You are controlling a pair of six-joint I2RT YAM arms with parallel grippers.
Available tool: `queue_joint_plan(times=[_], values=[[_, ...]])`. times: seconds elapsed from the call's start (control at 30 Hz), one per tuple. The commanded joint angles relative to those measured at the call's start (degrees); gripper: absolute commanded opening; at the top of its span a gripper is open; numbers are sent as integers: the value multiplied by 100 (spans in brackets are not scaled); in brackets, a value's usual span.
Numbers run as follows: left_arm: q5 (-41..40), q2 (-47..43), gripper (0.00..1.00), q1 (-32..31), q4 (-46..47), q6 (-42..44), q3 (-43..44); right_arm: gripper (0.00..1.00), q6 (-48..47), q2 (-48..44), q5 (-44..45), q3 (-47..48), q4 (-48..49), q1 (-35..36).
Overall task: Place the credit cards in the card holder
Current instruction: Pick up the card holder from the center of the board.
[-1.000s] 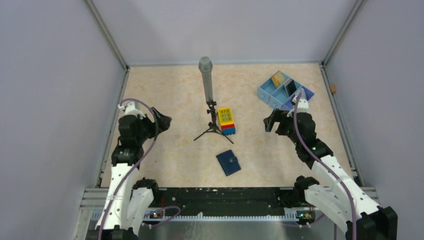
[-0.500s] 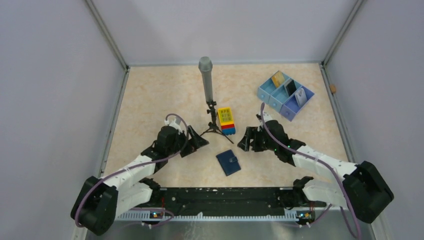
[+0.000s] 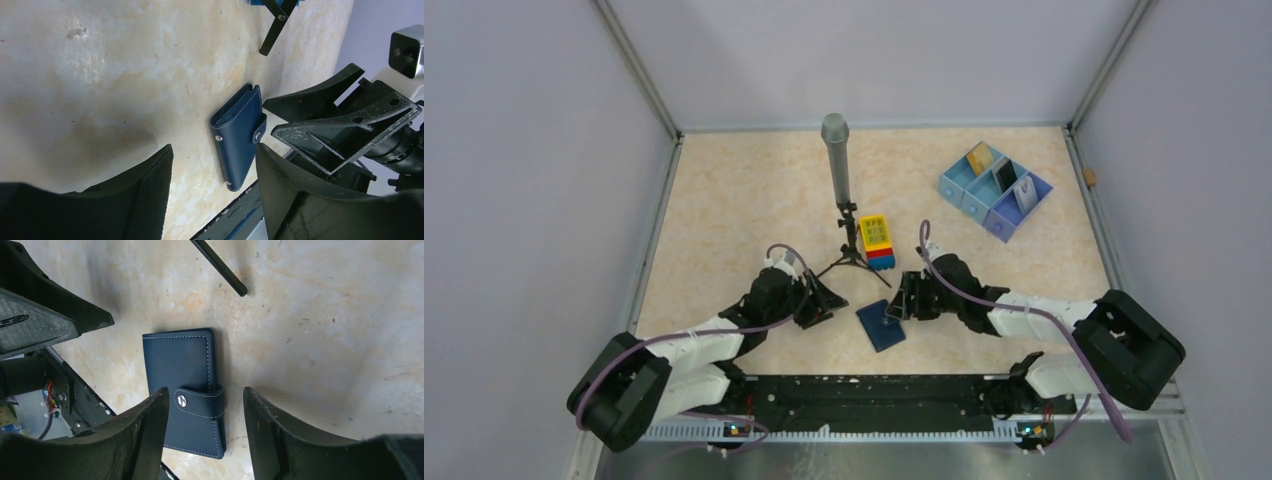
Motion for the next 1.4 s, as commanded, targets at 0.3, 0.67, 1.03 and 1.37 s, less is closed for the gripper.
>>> queue_joint_plan(times=[0.3,0.67,1.03,1.37], values=[[229,817,59,-179,1027,-194,-4,51,427,358,72,-52,570,424],[310,1113,53,-283,1330,-248,-10,39,670,453,319,-131,463,575],[-277,406,65,-287,-58,556,470,0,1119,-87,547,-258,823,579],[-501,-1382,86,-264,-1415,1429,1373,0,1420,-1881,1009,-536,1747,576]])
